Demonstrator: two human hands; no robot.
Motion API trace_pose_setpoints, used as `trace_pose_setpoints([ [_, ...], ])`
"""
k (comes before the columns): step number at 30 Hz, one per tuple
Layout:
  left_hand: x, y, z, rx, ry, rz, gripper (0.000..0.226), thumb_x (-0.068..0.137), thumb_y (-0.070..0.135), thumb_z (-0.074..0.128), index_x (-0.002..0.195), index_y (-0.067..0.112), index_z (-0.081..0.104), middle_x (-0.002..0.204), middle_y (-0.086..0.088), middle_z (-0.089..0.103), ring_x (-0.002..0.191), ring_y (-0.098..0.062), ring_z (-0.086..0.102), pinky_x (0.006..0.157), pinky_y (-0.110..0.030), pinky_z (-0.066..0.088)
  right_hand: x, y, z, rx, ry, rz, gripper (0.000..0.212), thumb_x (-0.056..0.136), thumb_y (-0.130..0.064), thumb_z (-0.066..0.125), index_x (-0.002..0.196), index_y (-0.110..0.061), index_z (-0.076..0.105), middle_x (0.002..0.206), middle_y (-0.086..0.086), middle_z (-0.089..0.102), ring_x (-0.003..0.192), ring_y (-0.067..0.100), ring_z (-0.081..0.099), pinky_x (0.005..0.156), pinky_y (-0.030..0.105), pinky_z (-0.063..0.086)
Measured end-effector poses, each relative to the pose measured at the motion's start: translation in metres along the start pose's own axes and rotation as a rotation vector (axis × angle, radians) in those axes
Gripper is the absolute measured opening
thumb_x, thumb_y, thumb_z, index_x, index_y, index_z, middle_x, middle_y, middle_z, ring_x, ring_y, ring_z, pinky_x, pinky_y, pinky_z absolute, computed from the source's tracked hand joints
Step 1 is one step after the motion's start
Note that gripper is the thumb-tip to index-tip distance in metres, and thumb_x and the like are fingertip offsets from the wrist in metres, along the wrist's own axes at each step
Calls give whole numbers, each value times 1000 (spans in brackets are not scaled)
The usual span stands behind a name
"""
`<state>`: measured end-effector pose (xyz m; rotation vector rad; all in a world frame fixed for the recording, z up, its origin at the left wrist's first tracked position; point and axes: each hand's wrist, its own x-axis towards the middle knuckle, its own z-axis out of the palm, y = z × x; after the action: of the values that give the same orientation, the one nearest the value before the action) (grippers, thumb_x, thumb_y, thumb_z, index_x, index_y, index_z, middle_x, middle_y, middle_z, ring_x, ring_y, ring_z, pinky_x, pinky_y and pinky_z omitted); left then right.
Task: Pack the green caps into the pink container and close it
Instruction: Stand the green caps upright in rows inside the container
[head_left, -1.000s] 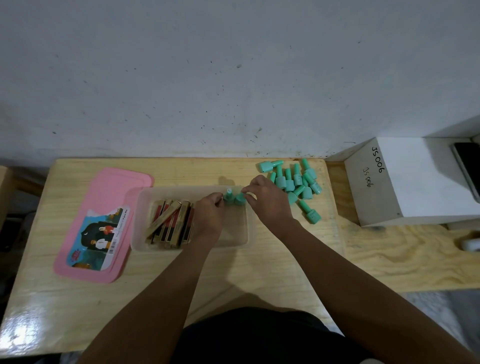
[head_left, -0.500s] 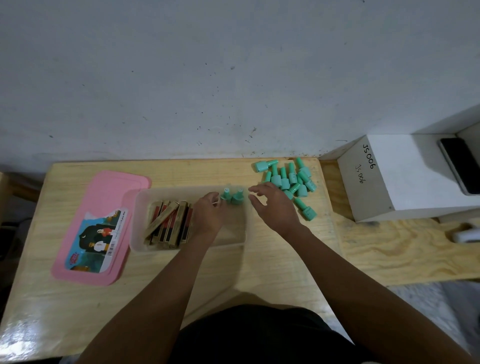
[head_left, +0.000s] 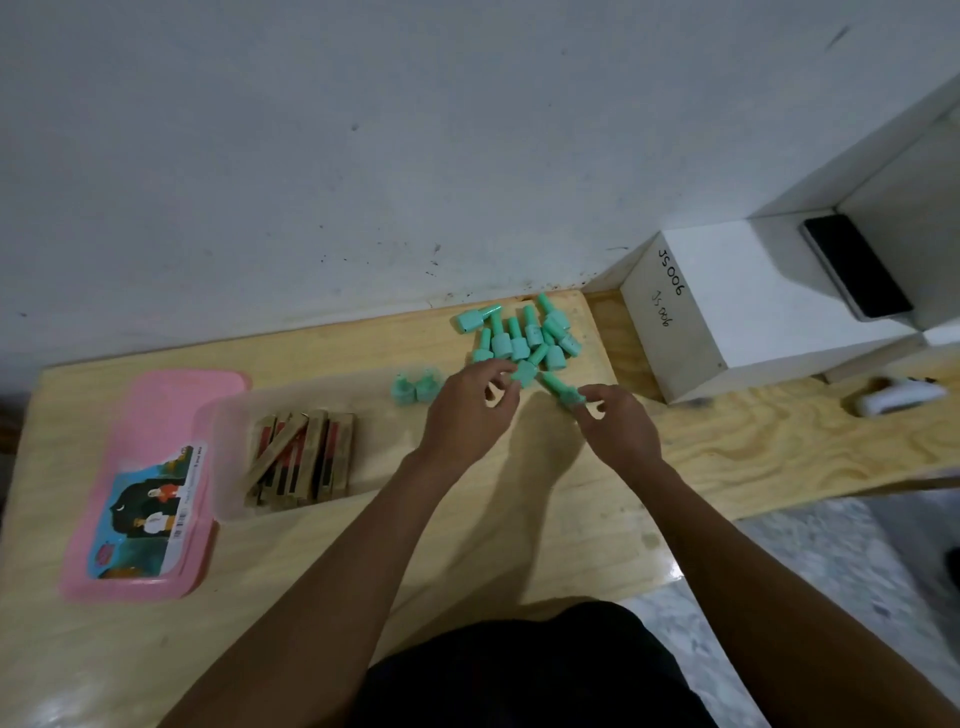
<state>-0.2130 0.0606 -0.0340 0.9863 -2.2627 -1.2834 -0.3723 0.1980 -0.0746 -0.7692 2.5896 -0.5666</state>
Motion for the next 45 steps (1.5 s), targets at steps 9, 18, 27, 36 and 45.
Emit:
trace_pose_setpoints([
  [9, 49, -17, 65, 327, -225, -309, 57, 87, 39, 57, 138, 16, 44, 133, -11, 49, 115, -32, 53, 95, -44, 47, 49, 11, 7, -100, -232, -88, 48, 87, -47, 62, 131, -30, 56, 119, 4, 58, 111, 25, 56, 85, 43, 53],
  [18, 78, -6, 98, 598, -98, -300, 44, 85, 42, 59, 122, 19, 54, 119, -6, 56, 110, -27, 54, 81, -40, 47, 52, 20, 13, -97, -276, -127, 33, 86, -43, 62, 111, -21, 62, 105, 1, 58, 93, 19, 61, 72, 36, 53],
  [27, 89, -5, 100, 590, -56, -295, 26, 80, 31, 63, 101, 17, 61, 103, -7, 61, 96, -29, 61, 73, -37, 47, 50, 26, 2, 228, -193, -60, 29, 87, -30, 70, 112, -14, 69, 104, 5, 68, 90, 17, 62, 79, 31, 52],
  [36, 61, 12, 50, -45, -25, -362, 15, 82, 20, 64, 92, 11, 68, 91, -6, 71, 84, -21, 66, 75, -38, 54, 29, 6, -20, 471, -168, -29, 16, 90, -34, 67, 99, -21, 69, 87, -11, 66, 81, 4, 62, 68, 17, 49],
  [45, 0, -4, -39, -404, 87, -438, 13, 85, 33, 67, 84, 22, 73, 87, -2, 76, 87, -18, 72, 85, -43, 57, -7, -39, -17, 502, -194, -186, 14, 90, -32, 67, 89, -19, 68, 81, -6, 68, 73, 6, 61, 59, 7, 42],
])
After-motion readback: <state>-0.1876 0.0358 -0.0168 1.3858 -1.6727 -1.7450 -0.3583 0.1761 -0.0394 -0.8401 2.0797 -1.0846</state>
